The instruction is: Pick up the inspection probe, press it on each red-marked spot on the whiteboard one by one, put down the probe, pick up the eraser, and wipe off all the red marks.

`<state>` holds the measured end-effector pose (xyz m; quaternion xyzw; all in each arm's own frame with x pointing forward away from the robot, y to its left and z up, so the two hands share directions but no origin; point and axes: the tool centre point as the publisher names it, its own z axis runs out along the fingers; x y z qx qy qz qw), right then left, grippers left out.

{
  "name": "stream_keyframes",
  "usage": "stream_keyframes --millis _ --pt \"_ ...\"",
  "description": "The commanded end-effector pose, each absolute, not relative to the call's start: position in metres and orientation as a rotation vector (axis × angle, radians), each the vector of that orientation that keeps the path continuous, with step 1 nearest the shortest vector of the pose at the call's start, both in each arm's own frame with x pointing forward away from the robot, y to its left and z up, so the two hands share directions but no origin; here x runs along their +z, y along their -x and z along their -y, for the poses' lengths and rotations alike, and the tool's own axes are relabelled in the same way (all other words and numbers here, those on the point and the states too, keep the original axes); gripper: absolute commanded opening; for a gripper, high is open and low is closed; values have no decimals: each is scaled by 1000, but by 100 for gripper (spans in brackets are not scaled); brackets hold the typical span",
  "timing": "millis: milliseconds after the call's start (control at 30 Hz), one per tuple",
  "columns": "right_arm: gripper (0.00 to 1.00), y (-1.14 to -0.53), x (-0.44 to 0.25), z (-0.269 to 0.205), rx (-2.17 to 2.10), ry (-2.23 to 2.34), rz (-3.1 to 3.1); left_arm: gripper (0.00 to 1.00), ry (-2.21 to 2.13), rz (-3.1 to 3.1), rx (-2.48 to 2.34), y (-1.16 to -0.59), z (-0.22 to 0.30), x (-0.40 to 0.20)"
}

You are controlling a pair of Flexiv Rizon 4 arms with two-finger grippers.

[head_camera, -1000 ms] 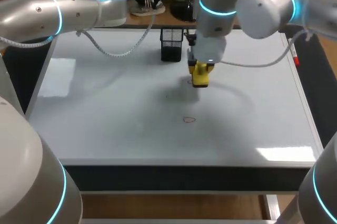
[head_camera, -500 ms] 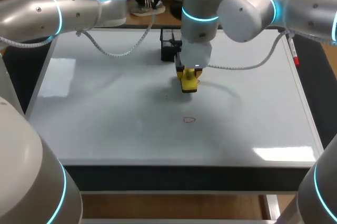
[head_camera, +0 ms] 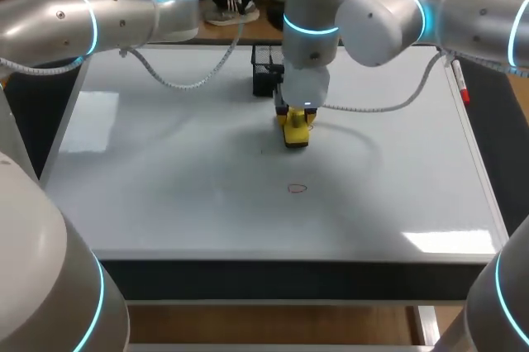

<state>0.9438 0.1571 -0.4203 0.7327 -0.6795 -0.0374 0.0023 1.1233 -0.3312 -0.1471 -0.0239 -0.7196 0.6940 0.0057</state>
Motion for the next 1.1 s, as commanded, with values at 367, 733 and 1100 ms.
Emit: stream_keyframes --millis 367,733,1100 --pt "0 -953 -432 -136 -122 -2221 2145 0 76 2252 2168 -1124 331 -146" --pt "0 -949 -434 -93 -98 -2104 2227 0 76 2252 2168 -1124 331 -146" --pt "0 -947 -427 -69 -59 -2065 2264 0 76 2252 2168 -1124 331 -146"
